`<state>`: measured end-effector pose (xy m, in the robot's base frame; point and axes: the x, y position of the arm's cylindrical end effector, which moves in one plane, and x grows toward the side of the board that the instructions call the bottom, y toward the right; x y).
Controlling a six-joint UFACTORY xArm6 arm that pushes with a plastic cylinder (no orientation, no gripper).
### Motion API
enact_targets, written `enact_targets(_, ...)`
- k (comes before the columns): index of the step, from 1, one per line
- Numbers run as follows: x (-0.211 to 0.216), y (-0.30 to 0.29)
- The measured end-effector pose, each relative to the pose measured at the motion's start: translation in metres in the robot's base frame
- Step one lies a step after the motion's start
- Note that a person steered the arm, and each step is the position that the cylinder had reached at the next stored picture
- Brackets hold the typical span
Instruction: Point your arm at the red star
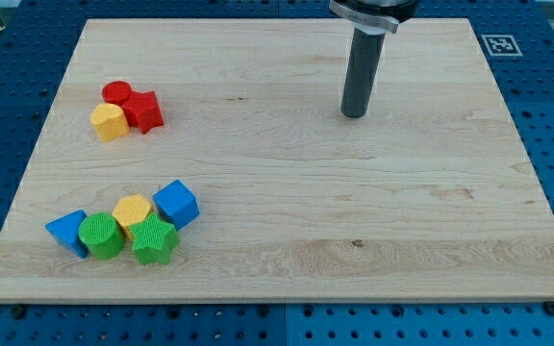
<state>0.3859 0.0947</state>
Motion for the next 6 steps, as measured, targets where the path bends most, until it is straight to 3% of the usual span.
enact_targets(2,-0.002,-0.009)
enact_targets(3,-0.003,-0.082)
enact_targets(6,0.066,-0.198)
